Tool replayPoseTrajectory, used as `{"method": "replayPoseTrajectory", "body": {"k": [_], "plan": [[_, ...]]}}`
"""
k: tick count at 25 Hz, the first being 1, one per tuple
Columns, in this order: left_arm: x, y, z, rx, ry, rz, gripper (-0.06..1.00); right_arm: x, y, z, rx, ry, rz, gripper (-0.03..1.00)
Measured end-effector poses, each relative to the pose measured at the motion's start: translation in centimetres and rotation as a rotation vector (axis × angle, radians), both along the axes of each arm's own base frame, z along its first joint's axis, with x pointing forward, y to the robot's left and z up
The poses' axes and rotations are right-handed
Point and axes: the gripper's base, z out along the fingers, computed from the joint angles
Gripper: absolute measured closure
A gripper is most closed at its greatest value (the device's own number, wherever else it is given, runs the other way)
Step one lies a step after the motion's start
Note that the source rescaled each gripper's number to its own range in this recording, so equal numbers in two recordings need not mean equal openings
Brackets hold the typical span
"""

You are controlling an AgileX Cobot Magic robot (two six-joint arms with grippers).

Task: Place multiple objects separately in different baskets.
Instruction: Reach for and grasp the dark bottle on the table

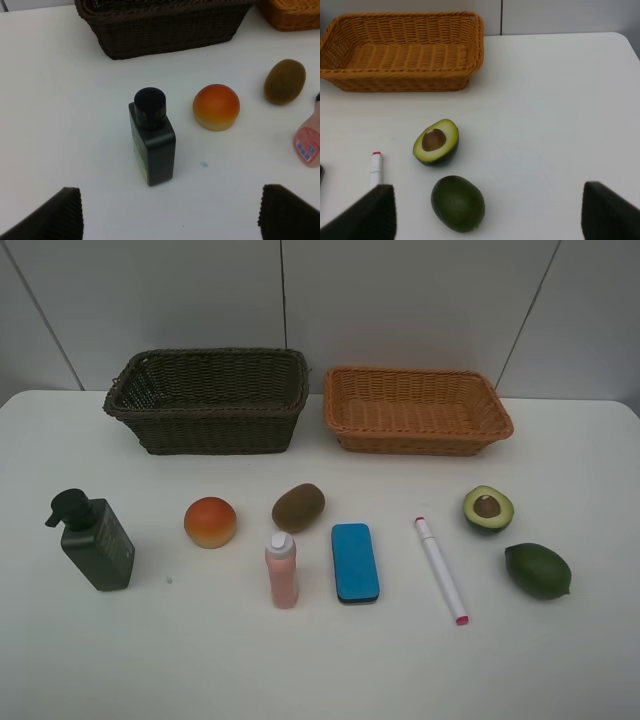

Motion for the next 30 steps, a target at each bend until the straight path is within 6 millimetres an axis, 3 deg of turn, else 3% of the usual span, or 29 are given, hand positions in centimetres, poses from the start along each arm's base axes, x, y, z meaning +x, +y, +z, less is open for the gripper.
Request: {"method": "replayPoseTrajectory", "body": {"k": [21,25,30], "plan": [[0.2,-0.1,0.0,-0.063,0.021,0.021,0.13,0.0,0.0,0.0,0.0,0.0,0.0,0.05],[2.2,-0.2,0.1,-0.111,0.135,0.056,0.13,0.0,0.0,0.0,0.0,0.0,0.0,0.05],[6.8,-0.5,0.8,-0.102,0.362,0.082,0.13,0.0,0.0,0.0,0.0,0.0,0.0,0.05]]}}
